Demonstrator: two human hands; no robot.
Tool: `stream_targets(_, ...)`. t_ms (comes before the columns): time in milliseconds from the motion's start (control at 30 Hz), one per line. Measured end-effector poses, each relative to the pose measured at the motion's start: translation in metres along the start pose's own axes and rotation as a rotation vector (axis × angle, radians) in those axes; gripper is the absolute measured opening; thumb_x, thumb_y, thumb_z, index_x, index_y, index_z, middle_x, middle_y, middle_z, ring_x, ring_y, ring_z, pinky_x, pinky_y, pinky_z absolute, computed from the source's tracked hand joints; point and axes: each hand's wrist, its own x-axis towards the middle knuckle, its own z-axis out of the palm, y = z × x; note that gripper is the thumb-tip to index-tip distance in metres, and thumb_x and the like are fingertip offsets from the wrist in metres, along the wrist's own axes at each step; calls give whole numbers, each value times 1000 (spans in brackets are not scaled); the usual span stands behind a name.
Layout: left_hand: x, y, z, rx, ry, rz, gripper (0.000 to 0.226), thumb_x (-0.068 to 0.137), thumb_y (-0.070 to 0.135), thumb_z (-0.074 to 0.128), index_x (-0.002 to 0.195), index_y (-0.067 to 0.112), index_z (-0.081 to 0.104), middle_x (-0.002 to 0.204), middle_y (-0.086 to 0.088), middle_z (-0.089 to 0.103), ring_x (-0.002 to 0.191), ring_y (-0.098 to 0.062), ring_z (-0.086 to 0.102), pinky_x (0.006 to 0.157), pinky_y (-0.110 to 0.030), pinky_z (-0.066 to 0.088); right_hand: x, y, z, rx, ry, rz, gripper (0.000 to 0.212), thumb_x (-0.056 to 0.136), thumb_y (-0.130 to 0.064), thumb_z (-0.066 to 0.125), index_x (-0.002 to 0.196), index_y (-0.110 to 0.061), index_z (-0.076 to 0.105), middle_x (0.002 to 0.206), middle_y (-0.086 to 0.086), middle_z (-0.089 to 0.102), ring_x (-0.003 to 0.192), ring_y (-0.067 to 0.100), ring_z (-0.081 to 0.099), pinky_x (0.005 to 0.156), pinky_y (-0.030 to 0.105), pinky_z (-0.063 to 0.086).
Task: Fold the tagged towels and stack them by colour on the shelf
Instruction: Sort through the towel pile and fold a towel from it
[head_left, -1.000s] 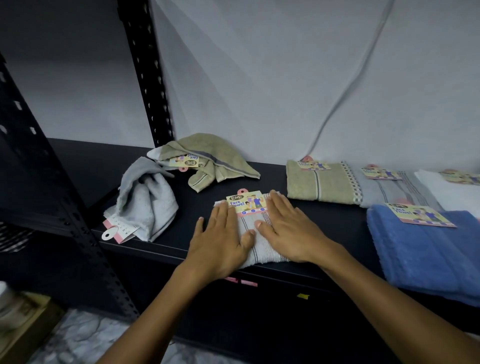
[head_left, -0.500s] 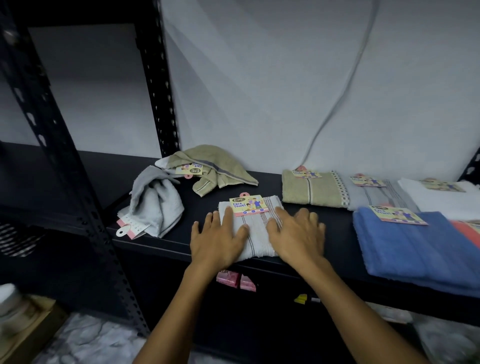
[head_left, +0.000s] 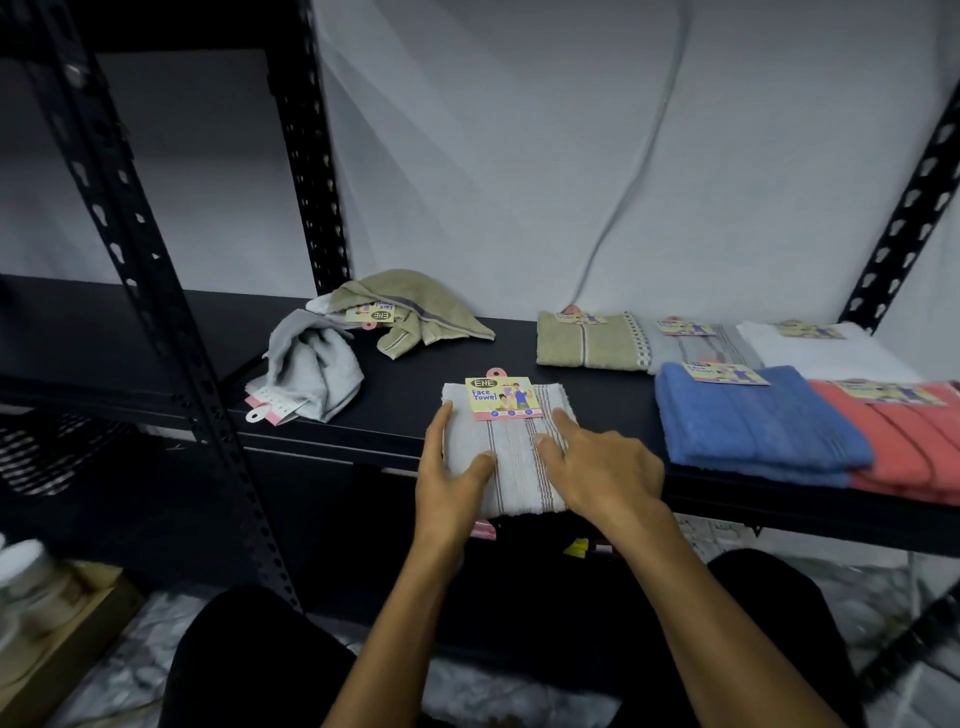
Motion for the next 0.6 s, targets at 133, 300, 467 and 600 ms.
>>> stream_targets(133,-1,4,-10,-48,-170,-91,67,85,0,67,134,41,51,131,1,57,112,-22,62,89,-43,57,-15,19,15,305,-34,-3,58,99,-59,31,153,-44,17,136,9,57,119,34,55,91,37,45)
stream_targets(300,-5,11,-18,-68,-268,-151,69,84,-7,64,136,36,49,123,3,60,103,-18,65,70,-26,57,-30,33,45,1101,-8,-109,62,89,-10,67,141,-36,44,131,-7,60,112,3,61,101,28,48)
stream_targets(467,-7,18,-18,-28,-348,-173,66,83,-8,64,133,32,51,118,5,62,98,-15,66,66,-20,54,-36,40,33,1192,-146,-159,74,86,1,63,145,-35,35,128,-13,57,108,-6,60,87,16,50)
stream_targets(600,-3,29,-12,22,-382,-155,58,84,-6,66,128,29,52,115,3,64,97,-16,67,71,-24,56,-34,45,13,1127,-139,-147,80,82,-7,60,150,-36,30,138,-8,53,118,5,57,103,32,47)
